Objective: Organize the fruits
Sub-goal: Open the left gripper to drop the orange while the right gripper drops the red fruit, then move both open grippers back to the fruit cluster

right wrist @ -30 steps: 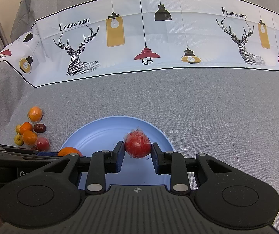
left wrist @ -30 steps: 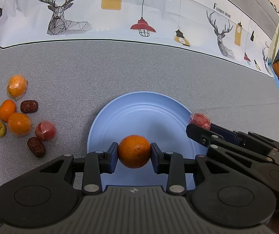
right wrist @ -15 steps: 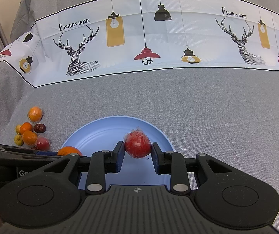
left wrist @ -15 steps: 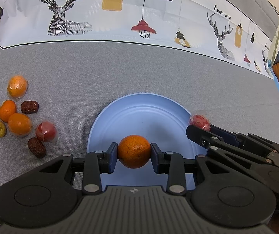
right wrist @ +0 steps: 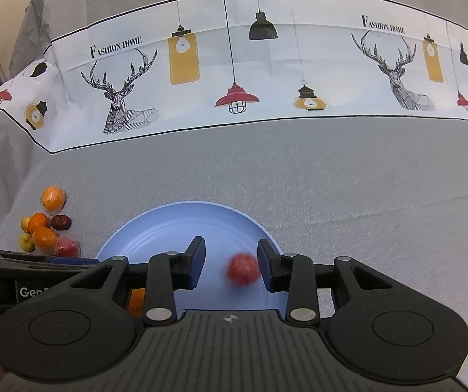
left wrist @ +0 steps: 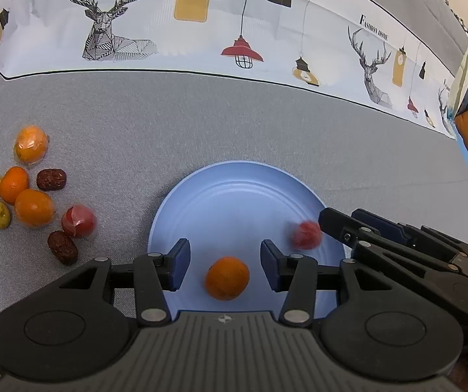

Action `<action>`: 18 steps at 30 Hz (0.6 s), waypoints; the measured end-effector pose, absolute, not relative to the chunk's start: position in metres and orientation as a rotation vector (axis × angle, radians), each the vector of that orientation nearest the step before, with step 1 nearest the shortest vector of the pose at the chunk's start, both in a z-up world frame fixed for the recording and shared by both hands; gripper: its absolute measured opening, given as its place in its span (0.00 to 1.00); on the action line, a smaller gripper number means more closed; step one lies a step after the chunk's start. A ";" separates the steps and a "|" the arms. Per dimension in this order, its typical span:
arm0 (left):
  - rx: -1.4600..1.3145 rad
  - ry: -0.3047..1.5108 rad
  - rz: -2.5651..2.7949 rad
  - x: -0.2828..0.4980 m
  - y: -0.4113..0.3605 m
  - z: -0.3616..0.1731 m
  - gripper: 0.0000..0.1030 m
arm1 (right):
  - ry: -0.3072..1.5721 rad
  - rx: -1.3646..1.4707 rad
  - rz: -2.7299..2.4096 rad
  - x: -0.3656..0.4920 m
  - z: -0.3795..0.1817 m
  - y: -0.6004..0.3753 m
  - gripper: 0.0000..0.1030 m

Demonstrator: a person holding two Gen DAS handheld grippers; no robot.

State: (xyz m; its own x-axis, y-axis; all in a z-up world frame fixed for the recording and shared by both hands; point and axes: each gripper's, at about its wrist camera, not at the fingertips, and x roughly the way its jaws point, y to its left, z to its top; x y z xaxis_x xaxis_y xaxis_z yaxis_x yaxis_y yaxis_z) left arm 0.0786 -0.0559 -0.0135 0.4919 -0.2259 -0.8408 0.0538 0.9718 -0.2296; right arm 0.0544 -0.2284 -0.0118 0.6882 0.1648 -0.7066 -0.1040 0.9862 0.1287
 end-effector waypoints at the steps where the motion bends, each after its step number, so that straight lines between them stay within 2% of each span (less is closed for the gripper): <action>1: -0.184 1.040 -0.167 0.078 -0.054 -0.012 0.51 | 0.796 0.077 0.147 0.054 -0.011 -0.228 0.36; 5: -0.200 1.014 -0.161 0.076 -0.045 -0.005 0.47 | 0.779 0.083 0.134 0.054 -0.006 -0.229 0.36; 6: -0.193 1.005 -0.160 0.076 -0.044 -0.002 0.41 | 0.775 0.091 0.130 0.053 -0.004 -0.230 0.36; 7: -0.181 0.998 -0.160 0.075 -0.042 0.001 0.31 | 0.772 0.099 0.127 0.054 -0.003 -0.231 0.36; 10: -0.120 0.974 -0.157 0.073 -0.040 0.011 0.14 | 0.768 0.116 0.124 0.054 0.000 -0.231 0.36; 12: -0.089 0.971 -0.168 0.072 -0.038 0.020 0.10 | 0.763 0.121 0.130 0.053 0.002 -0.230 0.35; 15: -0.036 0.943 -0.191 0.071 -0.029 0.044 0.10 | 0.747 0.125 0.146 0.051 0.006 -0.226 0.30; 18: -0.005 0.891 -0.183 0.073 -0.003 0.068 0.11 | 0.729 0.126 0.158 0.047 0.010 -0.223 0.30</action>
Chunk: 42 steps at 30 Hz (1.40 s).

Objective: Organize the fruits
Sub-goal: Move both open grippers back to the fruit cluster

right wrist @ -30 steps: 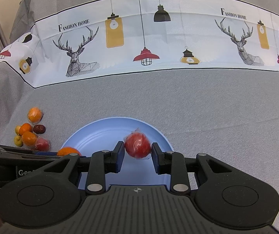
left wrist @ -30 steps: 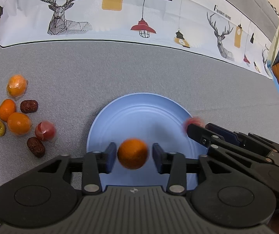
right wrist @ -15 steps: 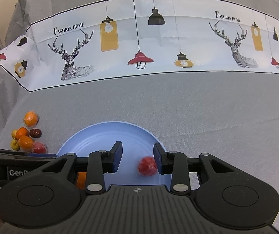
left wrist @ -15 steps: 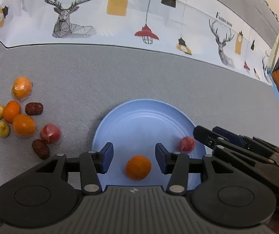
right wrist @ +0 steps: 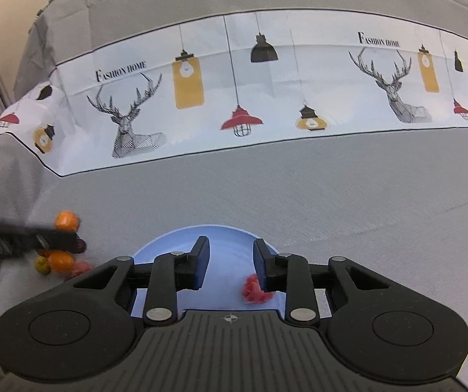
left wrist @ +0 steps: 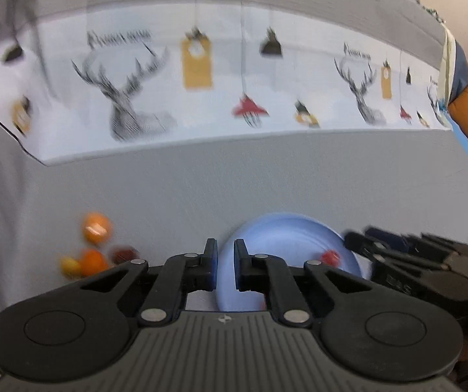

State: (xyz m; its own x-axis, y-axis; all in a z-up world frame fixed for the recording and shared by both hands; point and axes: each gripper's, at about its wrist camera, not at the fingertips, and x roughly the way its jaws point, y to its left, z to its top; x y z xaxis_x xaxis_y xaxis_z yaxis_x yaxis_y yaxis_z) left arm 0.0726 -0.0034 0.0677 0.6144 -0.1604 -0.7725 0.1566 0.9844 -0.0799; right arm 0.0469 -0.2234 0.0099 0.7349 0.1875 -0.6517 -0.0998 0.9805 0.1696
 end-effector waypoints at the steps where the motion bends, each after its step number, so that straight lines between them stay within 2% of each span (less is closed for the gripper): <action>1: -0.017 0.882 -0.165 0.074 0.010 0.071 0.11 | 0.722 0.127 0.166 0.046 0.011 -0.222 0.30; 5: -0.231 0.921 -0.051 0.079 0.079 0.046 0.11 | 0.701 0.133 0.230 0.042 0.016 -0.215 0.29; 8: -0.430 1.146 0.086 0.083 0.120 -0.004 0.11 | 0.683 0.122 0.304 0.038 0.019 -0.204 0.29; 11: -0.503 1.087 0.129 0.082 0.137 0.001 0.13 | 0.677 0.095 0.361 0.037 0.019 -0.191 0.29; 16: -0.571 1.106 0.183 0.085 0.145 -0.007 0.14 | 0.697 0.073 0.438 0.042 0.015 -0.163 0.29; 20: -0.568 1.100 0.234 0.087 0.148 -0.011 0.15 | 0.719 0.039 0.522 0.046 0.009 -0.131 0.30; 23: -0.538 1.105 0.271 0.090 0.147 -0.016 0.21 | 0.738 0.005 0.582 0.051 0.003 -0.106 0.30; 25: -0.521 1.112 0.281 0.093 0.146 -0.018 0.29 | 0.760 -0.014 0.601 0.056 -0.003 -0.093 0.30; 27: -0.498 1.117 0.287 0.095 0.146 -0.019 0.32 | 0.791 -0.020 0.609 0.065 -0.009 -0.083 0.31; 29: -0.484 1.121 0.293 0.098 0.145 -0.021 0.32 | 0.820 -0.024 0.604 0.073 -0.016 -0.074 0.32; 32: -0.468 1.131 0.297 0.101 0.143 -0.025 0.32 | 0.853 -0.036 0.596 0.084 -0.025 -0.065 0.39; 42: -0.410 1.172 0.306 0.115 0.132 -0.036 0.32 | 0.946 -0.068 0.582 0.110 -0.043 -0.048 0.42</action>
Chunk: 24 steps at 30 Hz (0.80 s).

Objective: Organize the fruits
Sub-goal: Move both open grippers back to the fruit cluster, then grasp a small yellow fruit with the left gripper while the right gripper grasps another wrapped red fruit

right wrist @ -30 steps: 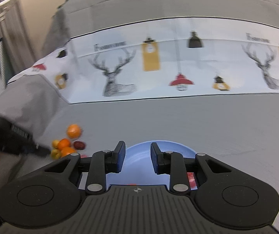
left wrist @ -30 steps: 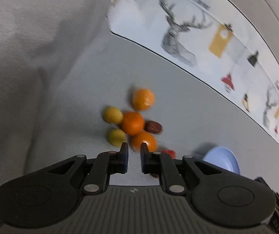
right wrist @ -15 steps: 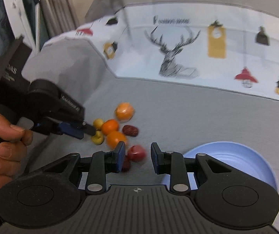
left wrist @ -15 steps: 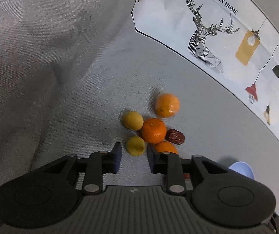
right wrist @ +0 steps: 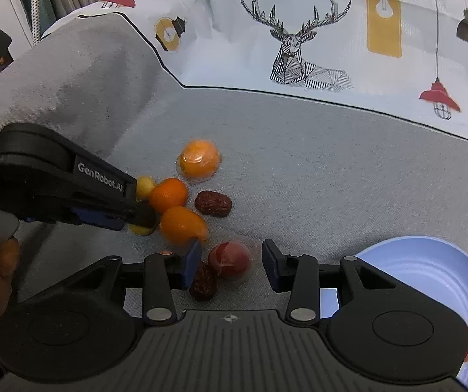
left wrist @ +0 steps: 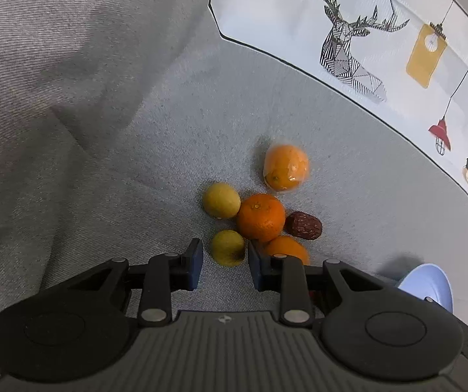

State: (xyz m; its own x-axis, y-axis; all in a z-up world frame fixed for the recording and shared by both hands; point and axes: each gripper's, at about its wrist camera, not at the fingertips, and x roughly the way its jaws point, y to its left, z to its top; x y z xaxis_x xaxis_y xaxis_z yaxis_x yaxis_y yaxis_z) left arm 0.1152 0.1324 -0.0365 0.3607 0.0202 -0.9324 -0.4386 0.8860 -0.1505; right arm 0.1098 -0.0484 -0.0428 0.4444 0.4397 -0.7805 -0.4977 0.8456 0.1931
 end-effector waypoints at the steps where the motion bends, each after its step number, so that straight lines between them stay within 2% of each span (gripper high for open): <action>1: -0.402 1.176 0.307 0.116 0.131 -0.037 0.32 | 0.959 -0.082 0.582 0.110 -0.046 -0.047 0.42; 5: -0.363 1.196 0.307 0.119 0.128 -0.040 0.32 | 0.977 -0.091 0.585 0.110 -0.049 -0.045 0.42; 7: -0.353 1.200 0.305 0.119 0.127 -0.041 0.25 | 0.974 -0.100 0.583 0.111 -0.049 -0.045 0.42; 11: -0.336 1.180 0.300 0.118 0.129 -0.036 0.25 | 0.974 -0.092 0.596 0.112 -0.048 -0.045 0.29; 17: -0.349 1.181 0.314 0.119 0.132 -0.035 0.25 | 0.923 -0.032 0.608 0.111 -0.037 -0.052 0.27; 24: -0.314 1.219 0.298 0.121 0.127 -0.041 0.25 | 0.973 -0.071 0.583 0.113 -0.049 -0.048 0.28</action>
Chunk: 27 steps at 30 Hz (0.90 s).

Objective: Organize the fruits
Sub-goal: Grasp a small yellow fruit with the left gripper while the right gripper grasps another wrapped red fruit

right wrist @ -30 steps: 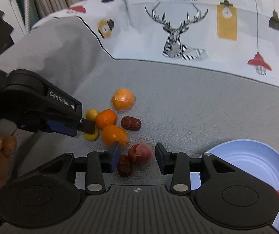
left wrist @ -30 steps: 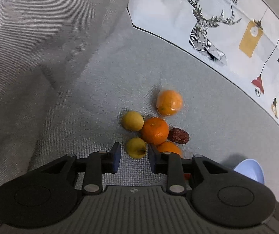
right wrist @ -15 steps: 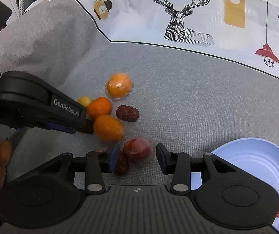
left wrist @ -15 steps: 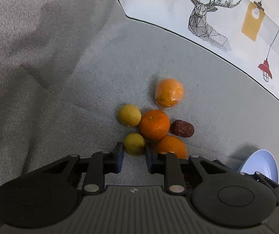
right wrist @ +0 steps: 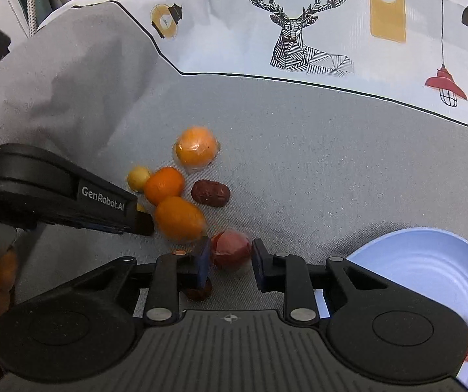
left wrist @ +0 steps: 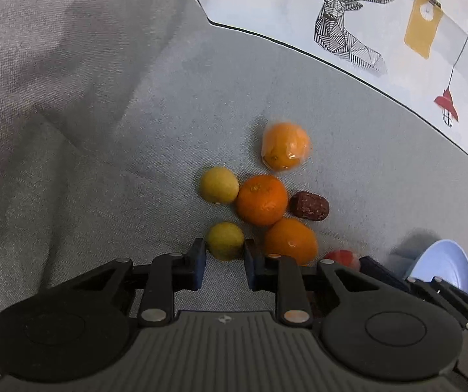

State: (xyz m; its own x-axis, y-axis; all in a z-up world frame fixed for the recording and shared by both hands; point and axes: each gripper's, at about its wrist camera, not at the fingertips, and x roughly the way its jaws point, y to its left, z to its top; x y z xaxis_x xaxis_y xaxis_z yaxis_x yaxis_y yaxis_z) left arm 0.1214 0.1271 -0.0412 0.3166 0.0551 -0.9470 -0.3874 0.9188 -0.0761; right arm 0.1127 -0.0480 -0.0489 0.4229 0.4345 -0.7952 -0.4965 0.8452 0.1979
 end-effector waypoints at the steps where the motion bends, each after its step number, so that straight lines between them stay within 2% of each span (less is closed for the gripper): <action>1: -0.309 1.220 0.297 0.121 0.127 -0.042 0.25 | 0.972 -0.070 0.584 0.113 -0.048 -0.048 0.28; 7: -0.293 1.210 0.296 0.122 0.125 -0.042 0.24 | 0.953 -0.060 0.588 0.114 -0.044 -0.050 0.28; 15: -0.269 1.131 0.289 0.112 0.123 -0.028 0.24 | 0.825 0.008 0.582 0.109 -0.014 -0.069 0.27; 23: -0.258 1.059 0.239 0.100 0.113 -0.010 0.24 | 0.706 0.137 0.524 0.099 0.062 -0.128 0.27; 27: -0.273 1.047 0.222 0.097 0.113 -0.006 0.24 | 0.631 0.116 0.485 0.075 0.088 -0.163 0.27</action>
State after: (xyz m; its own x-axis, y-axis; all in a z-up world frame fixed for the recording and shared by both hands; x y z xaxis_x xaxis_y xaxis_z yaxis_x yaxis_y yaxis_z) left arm 0.0966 0.1130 -0.0064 0.4832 0.0509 -0.8740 -0.3083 0.9442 -0.1155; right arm 0.0752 -0.1630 0.0883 0.7001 0.4690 -0.5384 -0.3998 0.8822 0.2487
